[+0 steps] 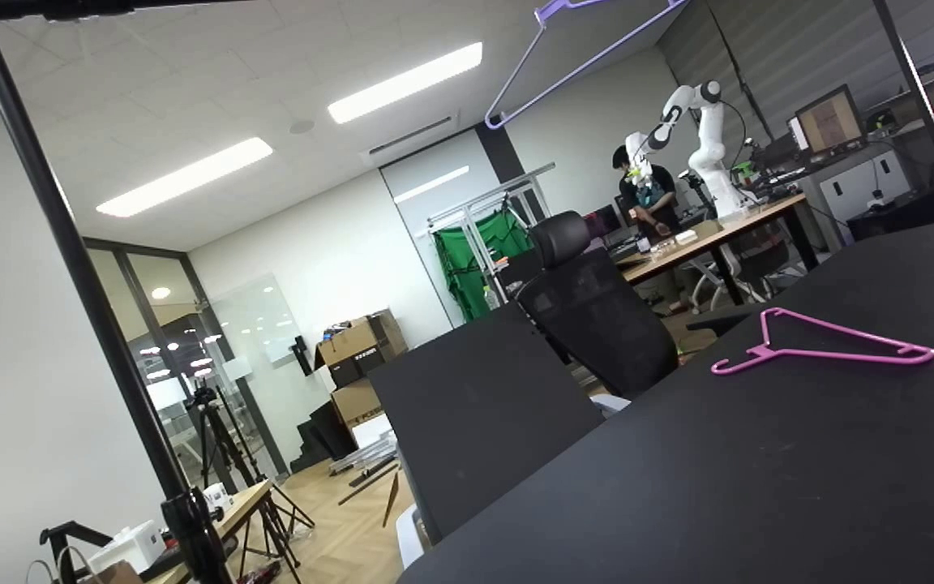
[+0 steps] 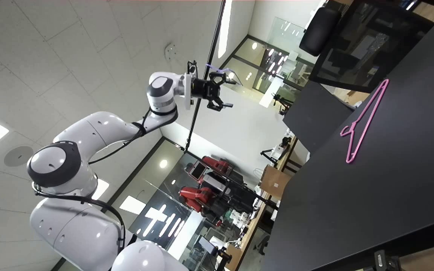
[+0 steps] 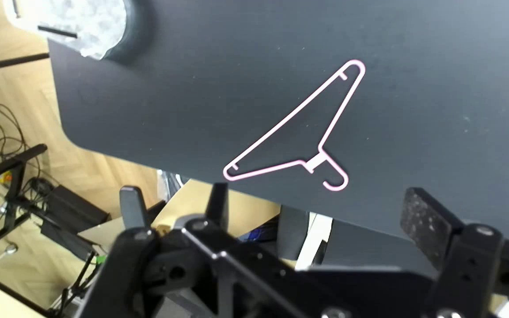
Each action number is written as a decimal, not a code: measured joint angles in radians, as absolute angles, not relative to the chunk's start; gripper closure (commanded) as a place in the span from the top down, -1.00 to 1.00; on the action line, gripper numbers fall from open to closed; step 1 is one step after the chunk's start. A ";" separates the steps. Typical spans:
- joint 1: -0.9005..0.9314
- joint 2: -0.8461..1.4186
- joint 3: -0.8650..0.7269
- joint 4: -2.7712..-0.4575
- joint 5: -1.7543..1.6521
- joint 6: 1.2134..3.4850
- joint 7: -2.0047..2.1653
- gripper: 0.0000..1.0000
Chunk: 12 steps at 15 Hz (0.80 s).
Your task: Unhook the hanger from the rail
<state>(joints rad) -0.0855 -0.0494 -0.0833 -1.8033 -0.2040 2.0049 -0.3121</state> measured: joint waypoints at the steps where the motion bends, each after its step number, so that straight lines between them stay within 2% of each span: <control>1: -0.090 -0.024 -0.092 -1.746 -0.203 2.001 -0.350 1.00; 5: -0.096 0.061 -0.100 -1.528 -0.192 1.970 -0.462 1.00; 12: -0.143 0.238 -0.074 -1.197 0.231 1.870 -0.845 1.00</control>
